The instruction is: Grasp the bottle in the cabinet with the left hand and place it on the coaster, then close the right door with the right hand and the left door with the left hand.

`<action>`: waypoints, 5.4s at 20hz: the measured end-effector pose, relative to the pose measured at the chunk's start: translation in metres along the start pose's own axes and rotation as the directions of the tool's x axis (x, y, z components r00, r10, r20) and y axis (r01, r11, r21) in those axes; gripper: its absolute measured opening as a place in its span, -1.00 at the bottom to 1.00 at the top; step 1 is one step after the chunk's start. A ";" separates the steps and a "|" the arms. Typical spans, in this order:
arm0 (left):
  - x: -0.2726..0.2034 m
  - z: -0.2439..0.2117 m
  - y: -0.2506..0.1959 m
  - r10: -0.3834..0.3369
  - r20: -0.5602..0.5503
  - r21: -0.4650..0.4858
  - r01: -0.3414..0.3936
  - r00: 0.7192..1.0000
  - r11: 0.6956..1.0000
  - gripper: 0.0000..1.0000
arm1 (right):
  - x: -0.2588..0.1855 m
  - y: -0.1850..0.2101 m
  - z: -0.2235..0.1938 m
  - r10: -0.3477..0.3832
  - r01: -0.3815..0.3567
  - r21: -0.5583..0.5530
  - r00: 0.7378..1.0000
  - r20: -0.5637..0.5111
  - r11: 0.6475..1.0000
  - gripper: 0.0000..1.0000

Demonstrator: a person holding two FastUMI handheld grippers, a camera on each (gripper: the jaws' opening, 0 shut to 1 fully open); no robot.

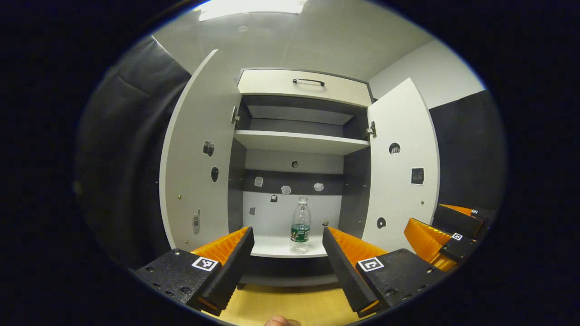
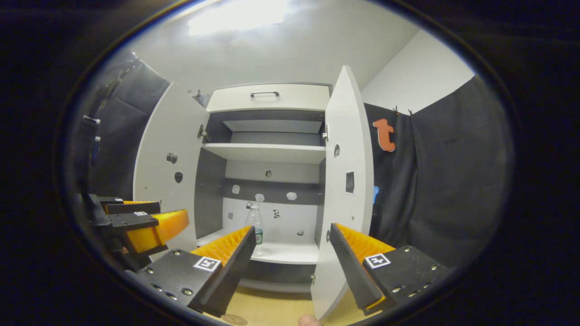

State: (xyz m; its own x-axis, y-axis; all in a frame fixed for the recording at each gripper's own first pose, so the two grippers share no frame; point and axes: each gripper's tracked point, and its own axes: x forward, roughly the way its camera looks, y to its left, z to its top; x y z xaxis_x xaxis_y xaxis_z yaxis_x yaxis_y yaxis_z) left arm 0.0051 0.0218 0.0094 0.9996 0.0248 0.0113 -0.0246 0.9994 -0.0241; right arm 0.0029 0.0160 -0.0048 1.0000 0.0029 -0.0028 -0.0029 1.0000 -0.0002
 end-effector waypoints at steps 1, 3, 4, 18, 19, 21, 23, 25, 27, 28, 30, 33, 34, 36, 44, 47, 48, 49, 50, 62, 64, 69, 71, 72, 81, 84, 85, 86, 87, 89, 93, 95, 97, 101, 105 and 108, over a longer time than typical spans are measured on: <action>0.001 0.001 0.001 0.003 0.001 -0.001 -0.003 1.000 1.000 0.92 | 0.000 0.000 0.000 -0.001 0.001 -0.002 1.000 0.004 1.000 0.99; 0.005 0.005 0.001 0.002 0.014 -0.007 -0.002 1.000 1.000 0.92 | 0.000 0.001 0.002 0.002 -0.002 -0.003 1.000 0.007 1.000 0.99; 0.009 0.006 0.002 0.001 0.022 -0.009 -0.001 1.000 1.000 0.92 | 0.000 0.000 0.003 0.004 -0.004 -0.001 1.000 0.008 1.000 0.99; 0.204 -0.048 -0.021 -0.111 -0.059 -0.053 0.108 0.992 0.993 0.92 | -0.022 -0.087 0.005 -0.215 0.217 -0.100 0.976 0.027 0.971 0.99; 0.222 -0.055 -0.023 -0.110 -0.074 -0.057 0.105 0.991 0.993 0.93 | -0.024 -0.097 0.005 -0.244 0.246 -0.111 0.969 0.031 0.963 0.99; 0.253 -0.068 -0.023 -0.100 -0.102 -0.054 0.095 0.990 0.994 0.92 | -0.029 -0.116 0.005 -0.301 0.303 -0.127 0.953 0.039 0.944 0.99; 0.276 -0.076 -0.025 -0.100 -0.117 -0.046 0.095 0.988 0.994 0.92 | -0.032 -0.132 0.002 -0.349 0.351 -0.134 0.936 0.036 0.927 0.99; 0.296 -0.081 -0.029 -0.106 -0.127 -0.029 0.103 0.986 0.994 0.93 | -0.032 -0.144 -0.003 -0.382 0.382 -0.136 0.924 0.026 0.914 0.99; 0.313 -0.086 -0.034 -0.119 -0.138 -0.011 0.118 0.983 0.993 0.92 | -0.030 -0.150 -0.006 -0.400 0.399 -0.135 0.916 0.023 0.907 0.99; 0.319 -0.090 -0.034 -0.121 -0.148 0.000 0.122 0.982 0.993 0.92 | -0.028 -0.150 -0.007 -0.401 0.400 -0.131 0.916 0.023 0.907 0.99; 0.329 -0.098 -0.029 -0.109 -0.170 0.028 0.115 0.979 0.993 0.92 | -0.025 -0.150 -0.010 -0.394 0.394 -0.121 0.919 0.022 0.911 0.92; 0.334 -0.100 -0.030 -0.120 -0.187 0.043 0.130 0.975 0.991 0.52 | -0.022 -0.148 -0.017 -0.383 0.381 -0.119 0.924 0.006 0.917 0.92; 0.329 -0.100 -0.029 -0.128 -0.197 0.043 0.139 0.972 0.989 0.48 | -0.022 -0.147 -0.018 -0.379 0.376 -0.120 0.925 0.003 0.919 0.92; 0.323 -0.098 -0.029 -0.147 -0.204 0.031 0.157 0.968 0.987 0.44 | -0.019 -0.147 -0.017 -0.368 0.366 -0.115 0.930 0.008 0.924 0.93; 0.235 -0.084 -0.034 -0.287 -0.173 -0.031 0.286 0.942 0.958 0.40 | -0.023 -0.144 -0.015 -0.316 0.315 -0.106 0.949 0.005 0.943 0.93; 0.197 -0.103 -0.034 -0.341 -0.166 -0.046 0.338 0.925 0.940 0.39 | -0.028 -0.140 -0.017 -0.298 0.296 -0.112 0.955 0.000 0.949 1.00; 0.185 -0.115 -0.032 -0.350 -0.176 -0.057 0.345 0.920 0.937 0.39 | -0.030 -0.139 -0.017 -0.291 0.289 -0.112 0.957 -0.004 0.951 0.93; 0.173 -0.126 -0.031 -0.356 -0.190 -0.071 0.349 0.915 0.934 0.39 | -0.032 -0.138 -0.019 -0.282 0.279 -0.113 0.959 -0.010 0.953 0.93; 0.162 -0.137 -0.030 -0.366 -0.197 -0.085 0.356 0.910 0.931 0.39 | -0.033 -0.137 -0.020 -0.276 0.272 -0.115 0.961 -0.015 0.955 0.99; 0.058 -0.273 -0.016 -0.360 -0.321 -0.174 0.319 0.876 0.932 0.41 | -0.048 -0.142 -0.015 -0.284 0.279 -0.150 0.959 -0.015 0.948 0.99; 0.051 -0.293 -0.012 -0.344 -0.336 -0.156 0.309 0.876 0.938 0.41 | -0.051 -0.145 -0.016 -0.293 0.287 -0.151 0.956 -0.020 0.946 0.99; 0.037 -0.349 -0.002 -0.302 -0.422 -0.139 0.268 0.855 0.953 0.44 | -0.056 -0.149 -0.018 -0.308 0.299 -0.168 0.951 -0.029 0.939 0.99; 0.034 -0.364 0.002 -0.287 -0.449 -0.130 0.256 0.846 0.958 0.45 | -0.057 -0.149 -0.019 -0.309 0.298 -0.178 0.951 -0.032 0.938 0.99; 0.033 -0.371 0.003 -0.283 -0.458 -0.127 0.253 0.843 0.959 0.45 | -0.058 -0.149 -0.020 -0.310 0.299 -0.183 0.950 -0.034 0.937 0.99; 0.025 -0.395 0.009 -0.245 -0.480 -0.104 0.223 0.842 0.969 0.46 | -0.055 -0.151 -0.025 -0.305 0.290 -0.209 0.951 -0.044 0.934 1.00; 0.014 -0.392 0.008 -0.249 -0.479 -0.095 0.232 0.842 0.968 0.47 | -0.052 -0.148 -0.029 -0.297 0.281 -0.205 0.954 -0.052 0.938 0.93; 0.011 -0.390 0.008 -0.252 -0.477 -0.094 0.236 0.842 0.967 0.48 | -0.050 -0.147 -0.030 -0.293 0.278 -0.200 0.955 -0.052 0.940 0.93; 0.006 -0.390 0.009 -0.251 -0.482 -0.094 0.235 0.839 0.967 0.48 | -0.048 -0.145 -0.031 -0.289 0.274 -0.195 0.956 -0.053 0.942 0.99; 0.003 -0.389 0.010 -0.250 -0.485 -0.096 0.233 0.838 0.968 0.52 | -0.046 -0.145 -0.034 -0.284 0.269 -0.190 0.957 -0.057 0.944 0.99; -0.003 -0.389 0.012 -0.251 -0.494 -0.102 0.231 0.832 0.968 0.48 | -0.043 -0.143 -0.038 -0.275 0.259 -0.183 0.959 -0.065 0.948 0.93; -0.013 -0.395 0.009 -0.263 -0.547 -0.129 0.230 0.795 0.965 0.55 | -0.039 -0.141 -0.043 -0.260 0.246 -0.162 0.963 -0.075 0.956 0.99; -0.017 -0.393 0.007 -0.257 -0.554 -0.113 0.234 0.792 0.966 0.66 | -0.038 -0.142 -0.047 -0.259 0.244 -0.158 0.962 -0.080 0.957 0.93; -0.014 -0.390 0.006 -0.253 -0.551 -0.092 0.244 0.795 0.965 0.68 | -0.040 -0.144 -0.050 -0.262 0.247 -0.155 0.961 -0.087 0.957 0.99; -0.011 -0.372 0.000 -0.267 -0.531 -0.089 0.261 0.804 0.961 0.68 | -0.041 -0.148 -0.057 -0.274 0.258 -0.146 0.957 -0.101 0.955 0.93; -0.005 -0.335 -0.005 -0.276 -0.474 -0.088 0.267 0.836 0.960 0.67 | -0.039 -0.154 -0.059 -0.287 0.273 -0.129 0.952 -0.103 0.953 0.99; 0.002 -0.300 -0.003 -0.266 -0.414 -0.087 0.253 0.870 0.963 0.67 | -0.037 -0.157 -0.059 -0.292 0.280 -0.115 0.951 -0.102 0.953 0.99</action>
State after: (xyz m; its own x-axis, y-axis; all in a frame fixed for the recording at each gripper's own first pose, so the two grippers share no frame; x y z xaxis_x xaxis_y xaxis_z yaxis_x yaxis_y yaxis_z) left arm 0.0103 0.0119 -0.2901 0.8816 -0.2542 -0.3977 0.2307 0.9672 -0.1068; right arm -0.0342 -0.1413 -0.0640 0.9515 -0.2893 -0.1050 0.2773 0.9538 -0.1156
